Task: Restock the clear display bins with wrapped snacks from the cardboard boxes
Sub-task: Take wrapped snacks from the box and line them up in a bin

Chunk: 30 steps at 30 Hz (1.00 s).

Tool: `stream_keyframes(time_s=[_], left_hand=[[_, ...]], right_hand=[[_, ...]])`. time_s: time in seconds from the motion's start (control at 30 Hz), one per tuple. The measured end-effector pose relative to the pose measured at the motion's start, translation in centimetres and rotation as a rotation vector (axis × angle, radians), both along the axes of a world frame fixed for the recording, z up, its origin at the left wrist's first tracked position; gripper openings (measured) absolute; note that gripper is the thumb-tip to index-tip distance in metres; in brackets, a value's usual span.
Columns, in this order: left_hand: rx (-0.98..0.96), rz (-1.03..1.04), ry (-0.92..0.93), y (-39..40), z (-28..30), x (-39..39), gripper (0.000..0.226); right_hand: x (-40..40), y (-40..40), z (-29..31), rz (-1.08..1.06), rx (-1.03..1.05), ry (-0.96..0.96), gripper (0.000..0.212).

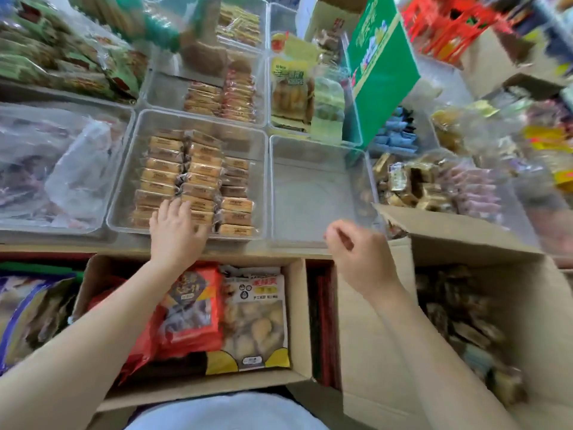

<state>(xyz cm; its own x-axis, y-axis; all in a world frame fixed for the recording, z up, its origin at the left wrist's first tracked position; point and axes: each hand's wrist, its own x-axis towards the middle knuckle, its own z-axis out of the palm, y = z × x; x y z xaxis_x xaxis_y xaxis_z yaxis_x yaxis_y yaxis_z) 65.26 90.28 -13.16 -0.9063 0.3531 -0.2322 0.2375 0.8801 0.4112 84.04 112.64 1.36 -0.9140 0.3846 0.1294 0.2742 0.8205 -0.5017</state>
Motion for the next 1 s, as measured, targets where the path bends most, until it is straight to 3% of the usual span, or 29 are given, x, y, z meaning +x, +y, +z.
stream_keyframes(time_s=[0.1,0.2,0.27,0.33,0.4,0.67,0.8,0.87,1.0], left_hand=[[0.213,-0.018,-0.014,5.8,3.8,5.2,0.049],[0.512,-0.057,-0.326,12.7,7.6,13.5,0.035],[0.660,-0.116,-0.536,16.4,8.8,19.0,0.046],[0.715,-0.221,-0.626,19.2,8.4,23.2,0.080],[0.717,-0.263,-0.662,20.8,7.7,25.6,0.097],[0.706,-0.254,-0.739,21.0,7.2,25.6,0.091],[0.718,-0.232,-0.743,21.3,7.2,26.0,0.090],[0.716,-0.243,-0.740,21.3,7.2,25.9,0.090],[0.738,-0.277,-0.732,21.3,7.2,25.7,0.090]], right_hand=[[4.8,6.4,1.9,-0.237,-0.104,0.169,0.036],[9.0,12.4,-1.9,-0.538,-0.334,0.184,0.037],[11.1,15.1,-6.1,-0.618,-0.397,0.023,0.034],[12.6,17.1,-10.6,-0.586,-0.406,-0.288,0.026],[13.6,18.8,-14.7,-0.502,-0.400,-0.511,0.031],[13.3,19.2,-22.9,-0.347,-0.164,-0.881,0.068],[12.4,17.9,-24.4,-0.333,-0.120,-0.910,0.068],[12.2,18.5,-23.0,-0.259,-0.318,-0.945,0.071],[12.5,20.3,-15.5,-0.211,-1.219,-0.872,0.026]])
